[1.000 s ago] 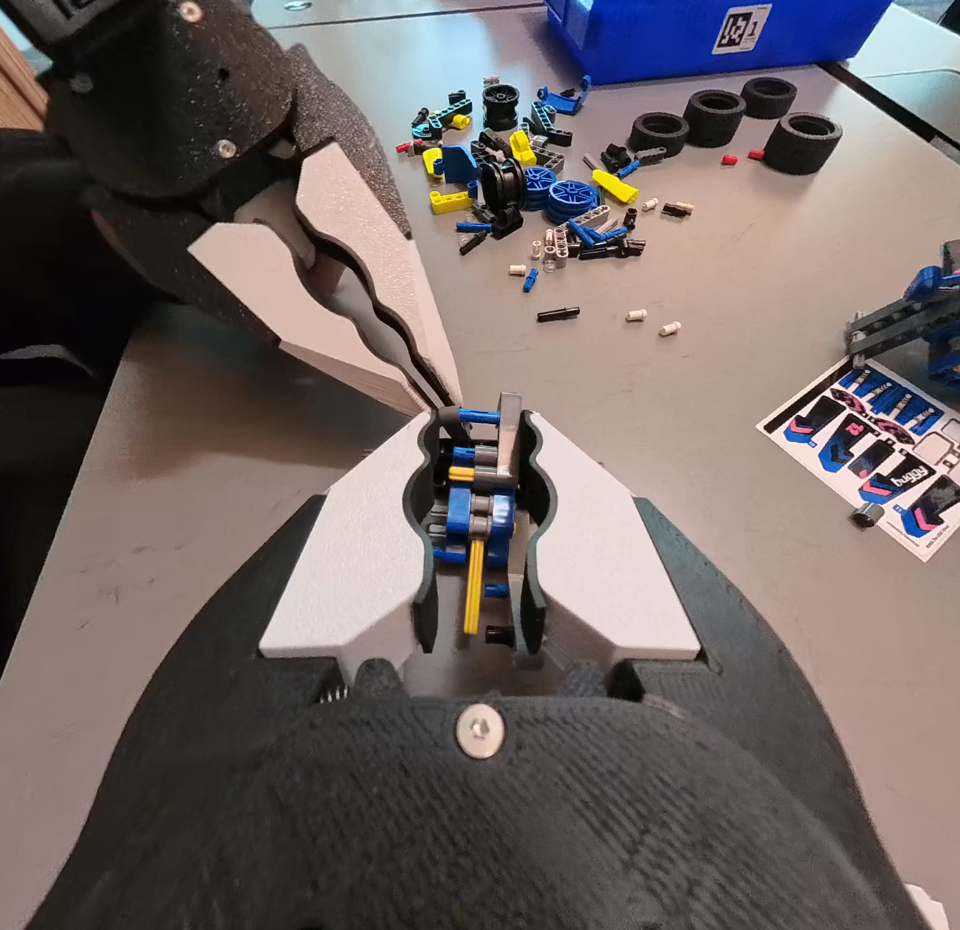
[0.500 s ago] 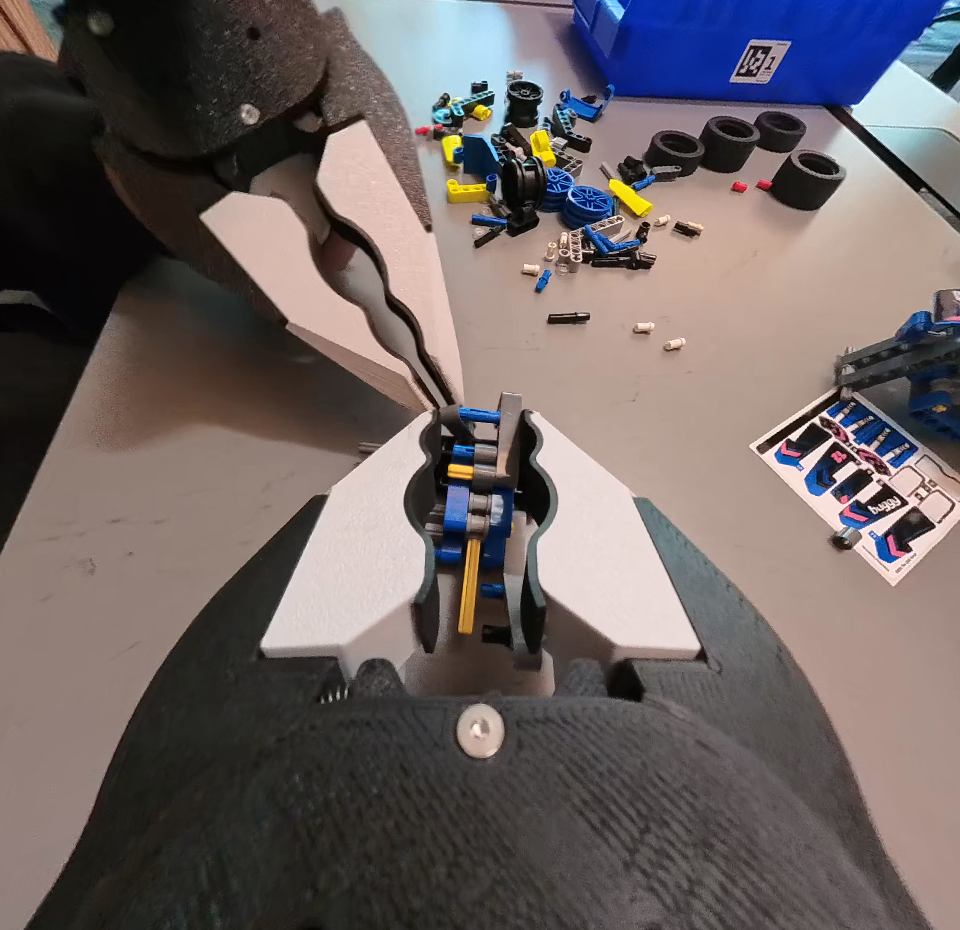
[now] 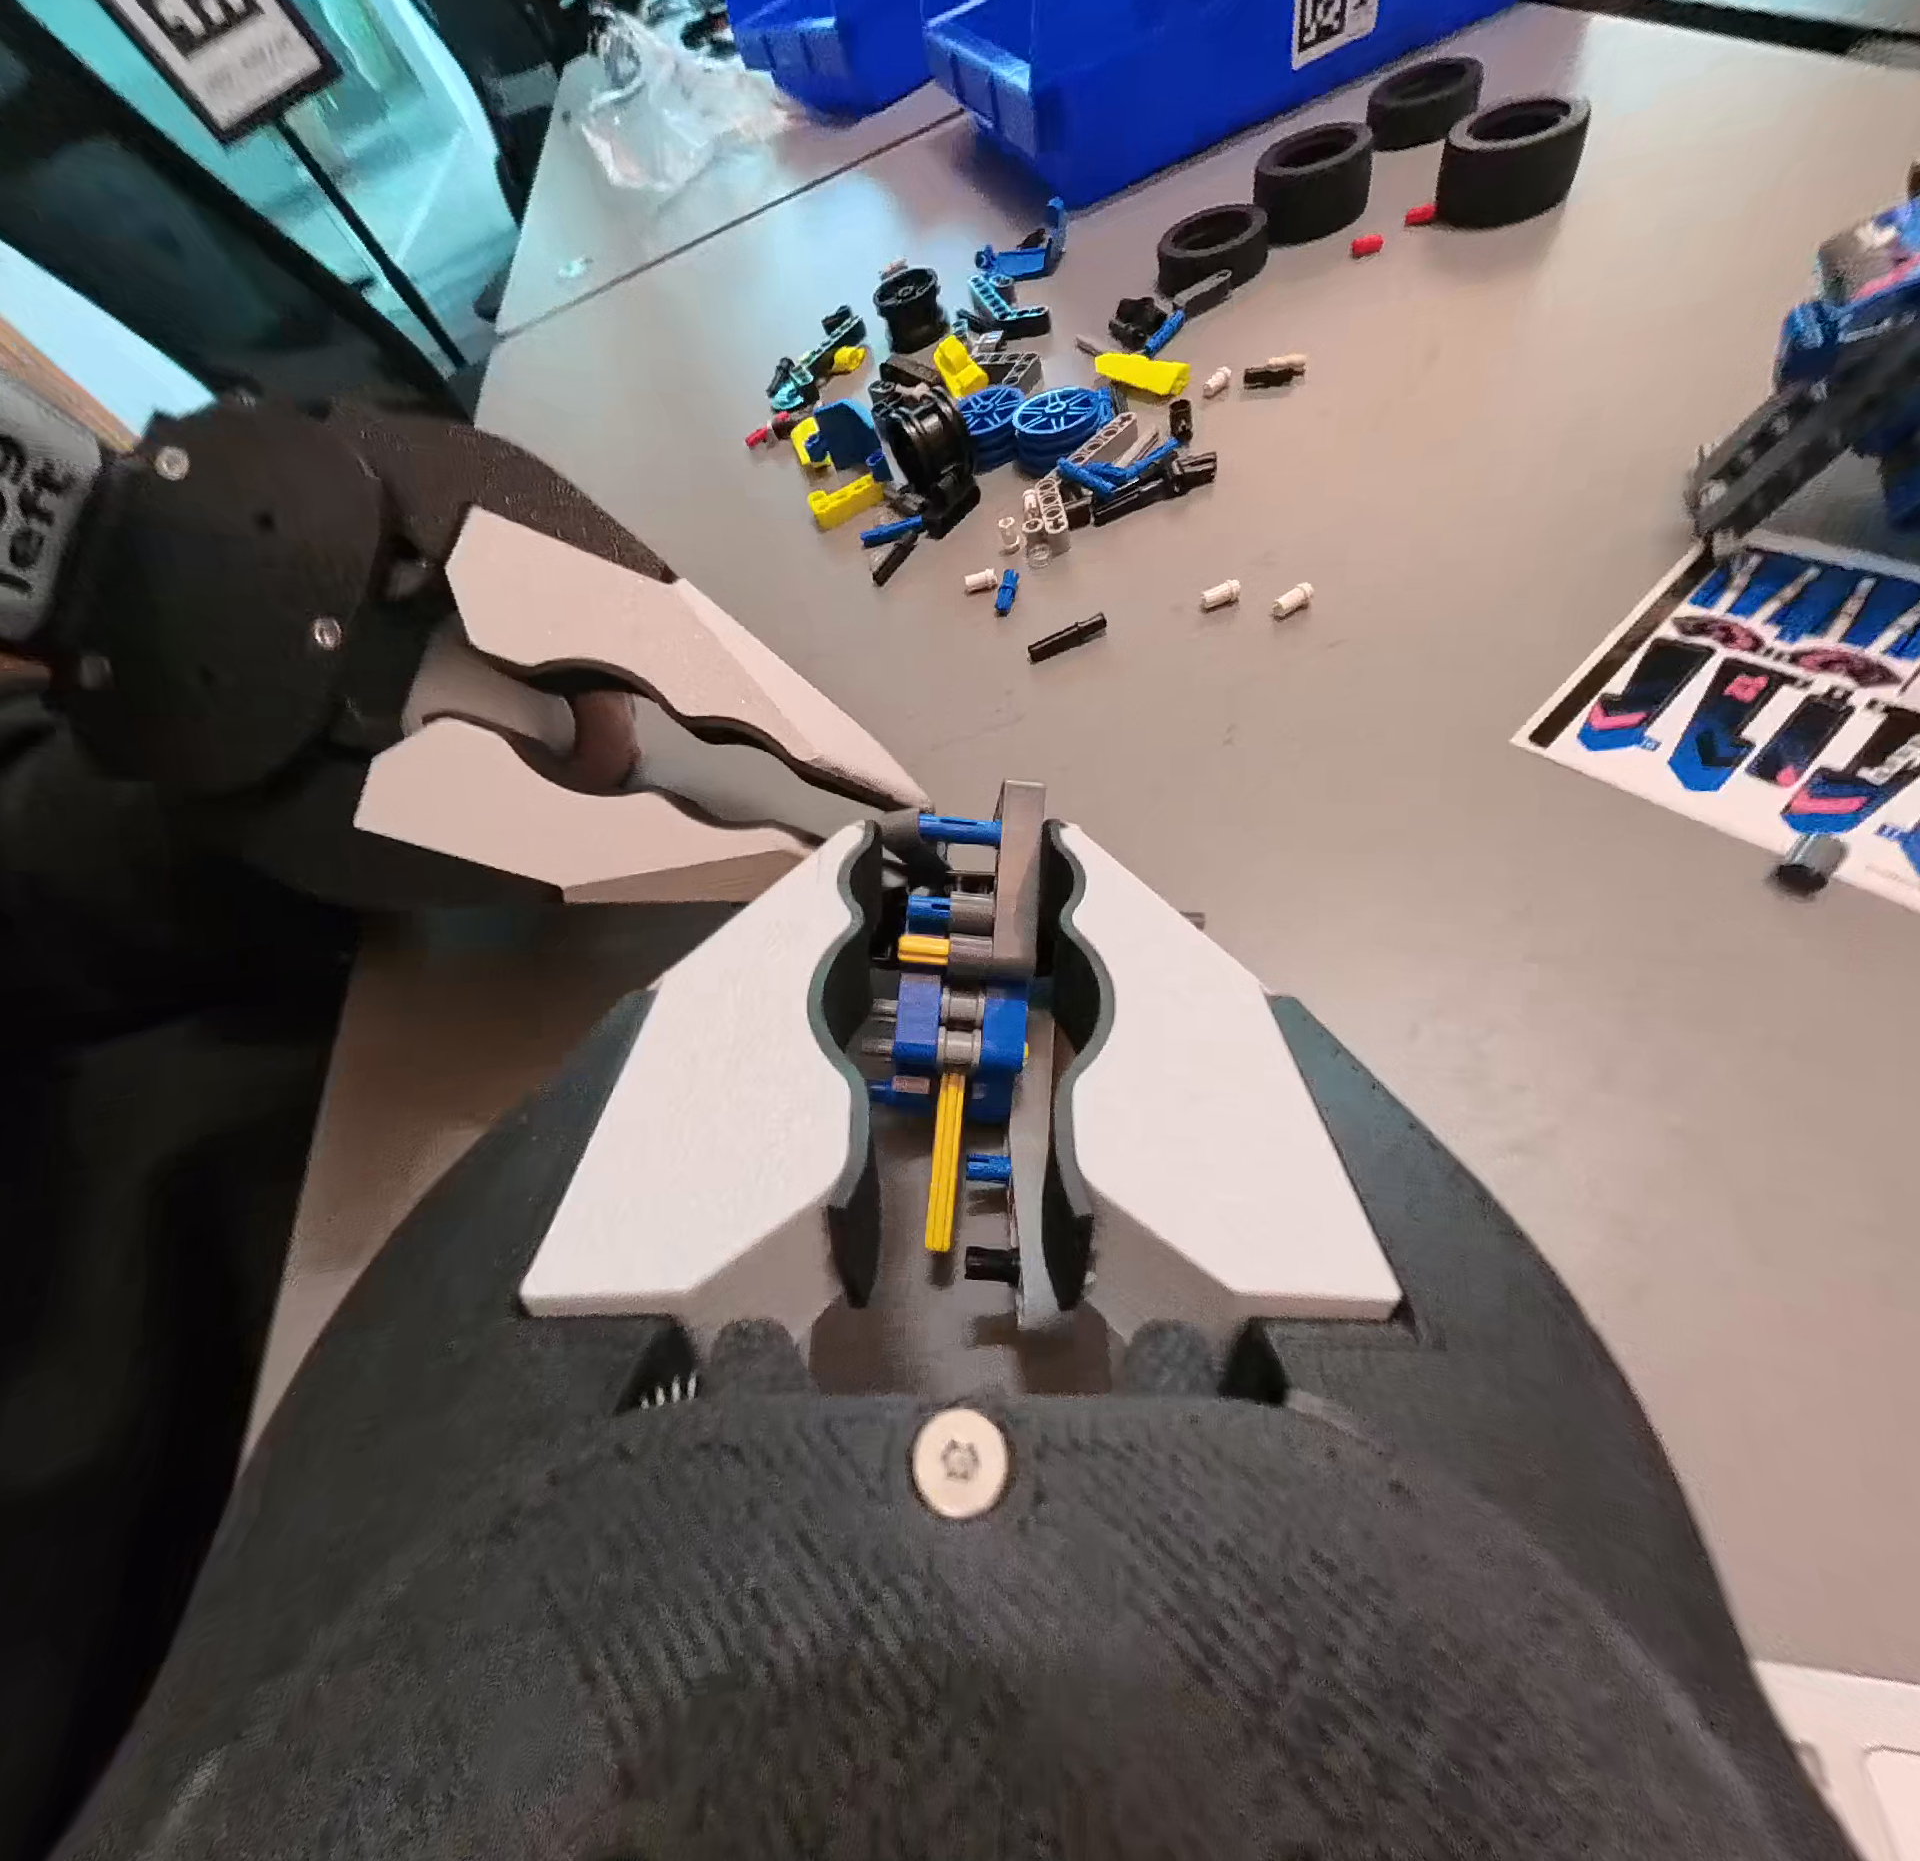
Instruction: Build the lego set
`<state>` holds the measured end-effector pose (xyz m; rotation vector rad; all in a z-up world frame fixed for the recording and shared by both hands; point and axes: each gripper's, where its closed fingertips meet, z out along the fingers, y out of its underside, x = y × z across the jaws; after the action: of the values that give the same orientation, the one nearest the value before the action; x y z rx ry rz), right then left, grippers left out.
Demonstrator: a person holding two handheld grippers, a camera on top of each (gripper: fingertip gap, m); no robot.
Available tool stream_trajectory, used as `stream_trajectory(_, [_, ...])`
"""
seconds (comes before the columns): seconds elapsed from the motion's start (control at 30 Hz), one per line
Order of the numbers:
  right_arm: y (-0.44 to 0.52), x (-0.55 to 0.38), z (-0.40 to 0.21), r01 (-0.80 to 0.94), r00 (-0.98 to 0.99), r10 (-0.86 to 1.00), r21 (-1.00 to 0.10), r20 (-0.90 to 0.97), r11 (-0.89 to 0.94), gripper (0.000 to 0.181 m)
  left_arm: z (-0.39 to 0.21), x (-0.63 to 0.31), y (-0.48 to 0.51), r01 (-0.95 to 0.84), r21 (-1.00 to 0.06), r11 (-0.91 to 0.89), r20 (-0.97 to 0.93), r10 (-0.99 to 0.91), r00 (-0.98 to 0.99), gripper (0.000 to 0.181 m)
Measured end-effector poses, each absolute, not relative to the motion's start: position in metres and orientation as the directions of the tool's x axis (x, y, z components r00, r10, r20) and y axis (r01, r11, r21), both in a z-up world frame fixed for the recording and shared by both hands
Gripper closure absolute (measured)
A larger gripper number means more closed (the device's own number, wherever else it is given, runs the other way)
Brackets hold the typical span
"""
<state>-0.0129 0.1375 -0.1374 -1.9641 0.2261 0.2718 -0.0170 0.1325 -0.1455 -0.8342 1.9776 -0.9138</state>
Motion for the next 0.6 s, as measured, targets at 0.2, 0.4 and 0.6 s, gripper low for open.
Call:
stream_trajectory(0.2, [0.1360, -0.0094, -0.1355, -0.382, 0.920, -0.059, -0.851, -0.388, -0.360, 0.153, -0.1419, -0.0138, 0.1326, -0.172, -0.802, 0.572, -0.456, -0.772, -0.443, 0.176])
stream_trajectory(0.4, [0.1365, -0.0121, -0.1329, -0.344, 0.935, -0.043, -0.870, -0.352, -0.355, 0.152, -0.1401, -0.0162, 0.1339, -0.126, -0.762, 0.635, -0.529, -0.723, -0.445, 0.177])
stream_trajectory(0.6, [0.1395, -0.0143, -0.1396, -0.247, 0.967, -0.050, -0.879, -0.249, -0.407, 0.152, -0.1485, -0.0191, 0.1381, -0.183, -0.730, 0.658, -0.521, -0.710, -0.473, 0.176])
